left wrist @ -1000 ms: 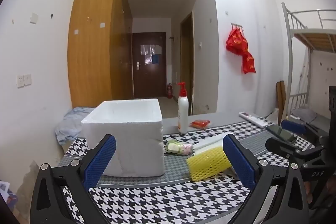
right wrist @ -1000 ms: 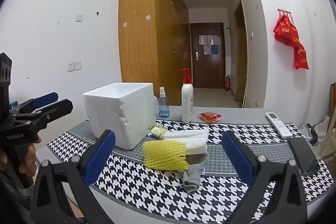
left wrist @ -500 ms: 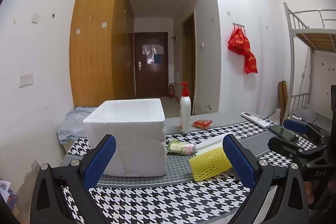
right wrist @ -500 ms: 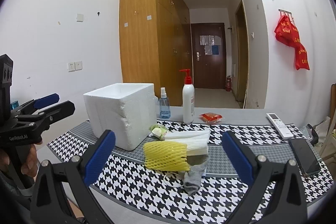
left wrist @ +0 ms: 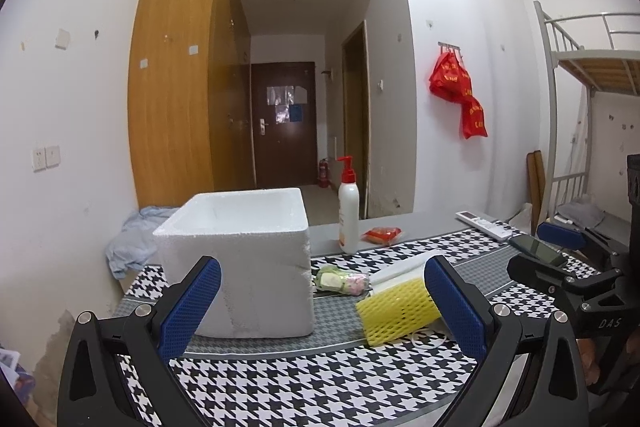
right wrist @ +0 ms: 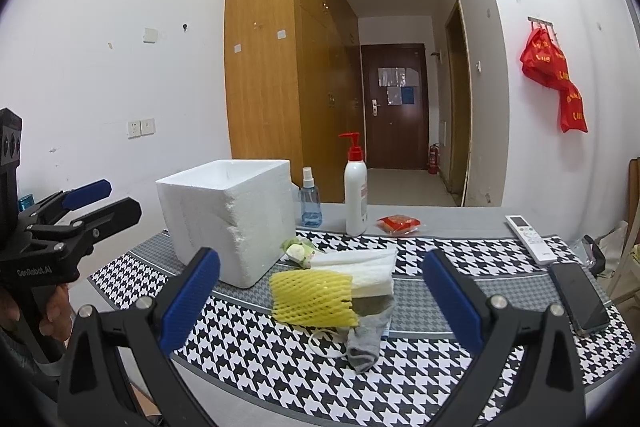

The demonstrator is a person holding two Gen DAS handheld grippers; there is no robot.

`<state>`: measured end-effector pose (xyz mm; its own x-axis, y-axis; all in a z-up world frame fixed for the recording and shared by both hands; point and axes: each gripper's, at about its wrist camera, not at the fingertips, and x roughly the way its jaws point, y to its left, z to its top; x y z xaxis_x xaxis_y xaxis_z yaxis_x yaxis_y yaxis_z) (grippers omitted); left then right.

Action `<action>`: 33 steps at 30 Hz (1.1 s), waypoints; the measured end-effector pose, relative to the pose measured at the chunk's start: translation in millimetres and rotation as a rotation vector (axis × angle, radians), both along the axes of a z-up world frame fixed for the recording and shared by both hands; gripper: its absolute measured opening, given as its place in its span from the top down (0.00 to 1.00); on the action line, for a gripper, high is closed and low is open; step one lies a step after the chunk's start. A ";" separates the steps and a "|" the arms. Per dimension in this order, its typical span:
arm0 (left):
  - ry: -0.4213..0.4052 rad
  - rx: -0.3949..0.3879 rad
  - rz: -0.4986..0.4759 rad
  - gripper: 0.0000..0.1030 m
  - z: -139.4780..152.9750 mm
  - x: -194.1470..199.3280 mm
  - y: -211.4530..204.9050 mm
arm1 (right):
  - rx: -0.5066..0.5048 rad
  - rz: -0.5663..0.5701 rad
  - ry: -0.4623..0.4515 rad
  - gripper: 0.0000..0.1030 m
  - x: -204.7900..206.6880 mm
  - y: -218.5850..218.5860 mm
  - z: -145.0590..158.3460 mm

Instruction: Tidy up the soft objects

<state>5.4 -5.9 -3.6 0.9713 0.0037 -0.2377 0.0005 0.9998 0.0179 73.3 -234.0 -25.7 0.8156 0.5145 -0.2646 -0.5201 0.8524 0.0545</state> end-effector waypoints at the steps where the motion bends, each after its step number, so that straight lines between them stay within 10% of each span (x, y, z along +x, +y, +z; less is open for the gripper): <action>1: -0.002 -0.002 0.002 0.01 0.0 0.0 0.4 | 0.001 0.000 0.001 0.00 0.1 0.0 -0.1; 33: 0.045 -0.028 -0.053 0.01 -8.4 24.2 0.9 | -0.024 -0.010 0.020 0.00 14.8 4.5 -1.2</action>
